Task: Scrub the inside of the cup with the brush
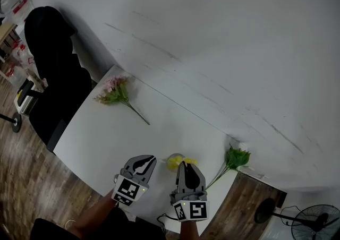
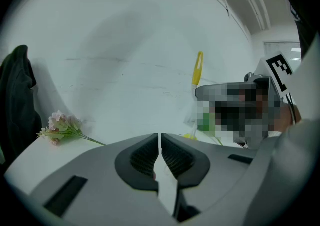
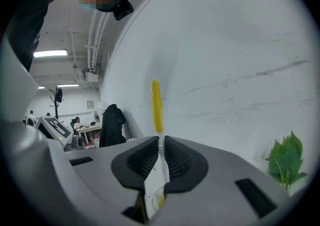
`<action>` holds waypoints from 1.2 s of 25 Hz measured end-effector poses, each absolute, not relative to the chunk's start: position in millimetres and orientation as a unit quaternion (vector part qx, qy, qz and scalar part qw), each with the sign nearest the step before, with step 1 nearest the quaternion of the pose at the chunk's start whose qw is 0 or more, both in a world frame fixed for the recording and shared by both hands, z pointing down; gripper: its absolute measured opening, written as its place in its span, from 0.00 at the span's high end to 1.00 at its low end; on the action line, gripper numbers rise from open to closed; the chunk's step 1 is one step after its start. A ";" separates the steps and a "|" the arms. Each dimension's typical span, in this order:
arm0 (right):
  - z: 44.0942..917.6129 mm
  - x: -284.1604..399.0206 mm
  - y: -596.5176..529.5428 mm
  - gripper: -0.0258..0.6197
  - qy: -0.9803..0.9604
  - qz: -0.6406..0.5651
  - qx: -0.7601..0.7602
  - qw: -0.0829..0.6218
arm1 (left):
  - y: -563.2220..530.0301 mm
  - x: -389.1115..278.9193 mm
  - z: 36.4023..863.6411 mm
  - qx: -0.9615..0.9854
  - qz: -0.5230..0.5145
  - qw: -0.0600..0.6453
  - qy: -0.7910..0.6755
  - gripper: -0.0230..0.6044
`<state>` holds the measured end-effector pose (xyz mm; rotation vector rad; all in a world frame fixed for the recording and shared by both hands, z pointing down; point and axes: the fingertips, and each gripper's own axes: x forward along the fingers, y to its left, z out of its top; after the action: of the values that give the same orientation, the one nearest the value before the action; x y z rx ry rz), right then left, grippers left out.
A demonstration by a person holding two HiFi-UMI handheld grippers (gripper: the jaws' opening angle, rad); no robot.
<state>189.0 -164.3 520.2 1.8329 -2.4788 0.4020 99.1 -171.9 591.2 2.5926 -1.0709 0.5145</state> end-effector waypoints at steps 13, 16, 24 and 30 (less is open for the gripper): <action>448.4 193.4 -122.4 0.88 -0.767 0.073 0.637 -0.016 | -148.8 93.7 516.5 0.924 0.141 0.094 -0.344 0.91; 431.6 192.2 -105.1 0.88 -0.758 0.062 0.649 -0.023 | -137.8 91.7 496.3 0.930 0.131 0.082 -0.334 0.91; 399.1 182.2 -54.7 0.88 -0.725 0.031 0.687 -0.029 | -107.6 79.0 449.6 0.947 0.104 0.048 -0.302 0.91; 388.4 169.2 -11.4 0.88 -0.703 0.012 0.711 -0.029 | -80.0 68.6 425.4 0.957 0.088 0.027 -0.275 0.91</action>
<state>169.2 -11.4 388.4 2.2749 -2.2495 0.0400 68.6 -80.0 425.4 2.9563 -0.8502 0.2732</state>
